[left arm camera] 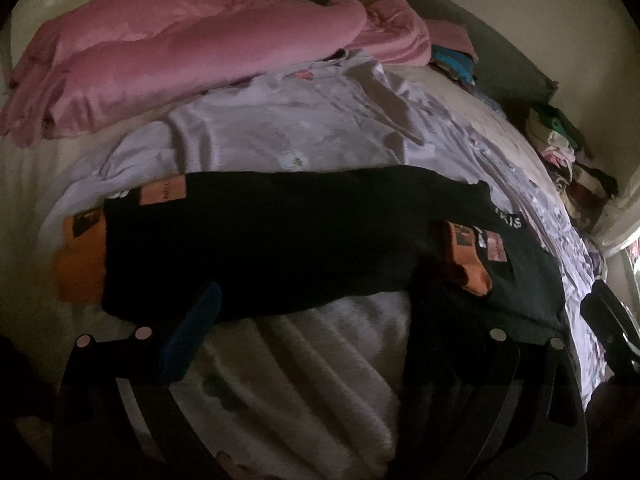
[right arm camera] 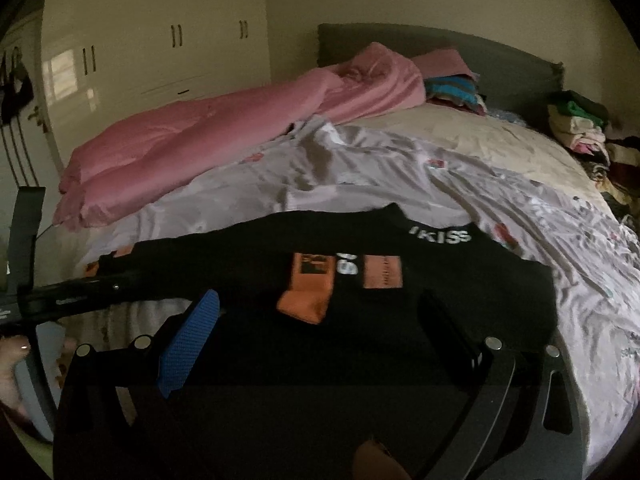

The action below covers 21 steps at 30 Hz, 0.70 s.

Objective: Fold small clothes

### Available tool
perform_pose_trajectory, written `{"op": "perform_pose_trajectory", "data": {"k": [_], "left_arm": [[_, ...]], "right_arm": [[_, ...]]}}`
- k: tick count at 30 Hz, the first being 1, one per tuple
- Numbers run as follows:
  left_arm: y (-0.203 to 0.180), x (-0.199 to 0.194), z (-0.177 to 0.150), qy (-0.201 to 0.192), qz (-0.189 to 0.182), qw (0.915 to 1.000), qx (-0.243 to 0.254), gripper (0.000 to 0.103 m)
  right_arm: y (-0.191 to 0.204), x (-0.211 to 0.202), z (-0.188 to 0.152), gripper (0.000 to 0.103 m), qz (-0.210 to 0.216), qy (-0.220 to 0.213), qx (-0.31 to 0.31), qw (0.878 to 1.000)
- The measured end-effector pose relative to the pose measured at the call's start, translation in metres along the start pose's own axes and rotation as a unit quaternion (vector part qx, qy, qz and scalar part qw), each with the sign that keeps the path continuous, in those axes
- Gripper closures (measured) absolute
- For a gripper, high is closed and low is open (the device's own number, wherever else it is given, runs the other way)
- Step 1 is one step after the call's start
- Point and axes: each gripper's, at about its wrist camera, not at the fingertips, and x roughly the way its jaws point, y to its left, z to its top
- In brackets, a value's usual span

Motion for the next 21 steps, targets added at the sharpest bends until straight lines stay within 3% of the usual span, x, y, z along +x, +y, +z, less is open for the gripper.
{"op": "perform_pose_trajectory", "data": {"k": [21], "left_arm": [[0.081, 0.004, -0.003, 0.032, 0.028, 0.993, -0.11, 0.01]], "right_arm": [[0.083, 0.031, 0.011, 0.004, 0.065, 0.015, -0.056, 0.996]]}}
